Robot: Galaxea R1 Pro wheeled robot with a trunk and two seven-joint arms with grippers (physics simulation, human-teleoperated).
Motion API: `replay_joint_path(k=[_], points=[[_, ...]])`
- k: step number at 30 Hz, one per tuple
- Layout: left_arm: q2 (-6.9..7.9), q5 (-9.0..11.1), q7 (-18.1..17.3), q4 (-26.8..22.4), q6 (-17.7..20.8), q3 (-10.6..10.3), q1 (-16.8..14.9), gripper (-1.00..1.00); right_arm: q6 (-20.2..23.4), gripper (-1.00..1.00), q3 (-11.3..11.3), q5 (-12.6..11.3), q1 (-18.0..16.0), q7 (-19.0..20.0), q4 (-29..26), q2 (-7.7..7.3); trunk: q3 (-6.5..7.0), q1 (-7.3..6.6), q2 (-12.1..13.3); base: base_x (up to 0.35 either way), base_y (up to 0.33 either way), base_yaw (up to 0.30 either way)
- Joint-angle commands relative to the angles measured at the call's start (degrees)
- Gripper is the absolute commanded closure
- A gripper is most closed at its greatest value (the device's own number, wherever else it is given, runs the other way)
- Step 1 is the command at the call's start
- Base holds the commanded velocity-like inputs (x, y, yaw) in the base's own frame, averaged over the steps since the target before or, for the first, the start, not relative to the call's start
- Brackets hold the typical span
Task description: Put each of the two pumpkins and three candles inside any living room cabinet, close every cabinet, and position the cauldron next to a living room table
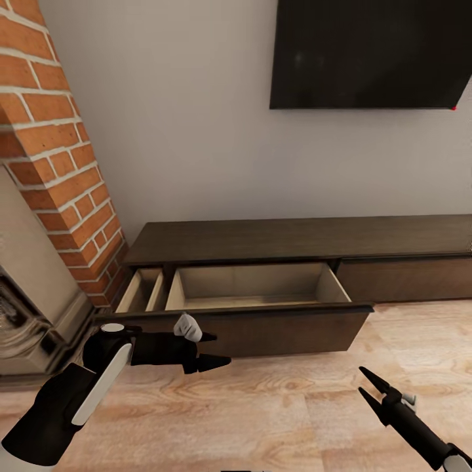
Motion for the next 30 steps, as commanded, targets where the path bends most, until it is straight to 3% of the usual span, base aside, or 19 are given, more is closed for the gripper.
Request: replay_joint_path(k=[1,23,30], points=[[0.06,0.2,0.0,0.0,0.3,-0.1,0.0,-1.00,0.4,-1.00,-0.1,-0.4,0.0,0.1,0.0,-0.01,0.18,-0.03,0.0,0.000,0.000,0.000],[0.02,0.2,0.1,0.0,0.3,-0.1,0.0,-1.00,-0.6,-1.00,-0.2,-0.4,0.1,-0.2,0.2,0.54,5.05,-0.60,0.3,0.000,0.000,0.000],[0.02,0.2,0.1,0.0,0.3,-0.1,-0.1,-1.00,-2.9,-1.00,-0.1,-0.3,0.1,-0.4,0.3,0.57,6.61,-0.78,0.4,0.000,0.000,0.000]])
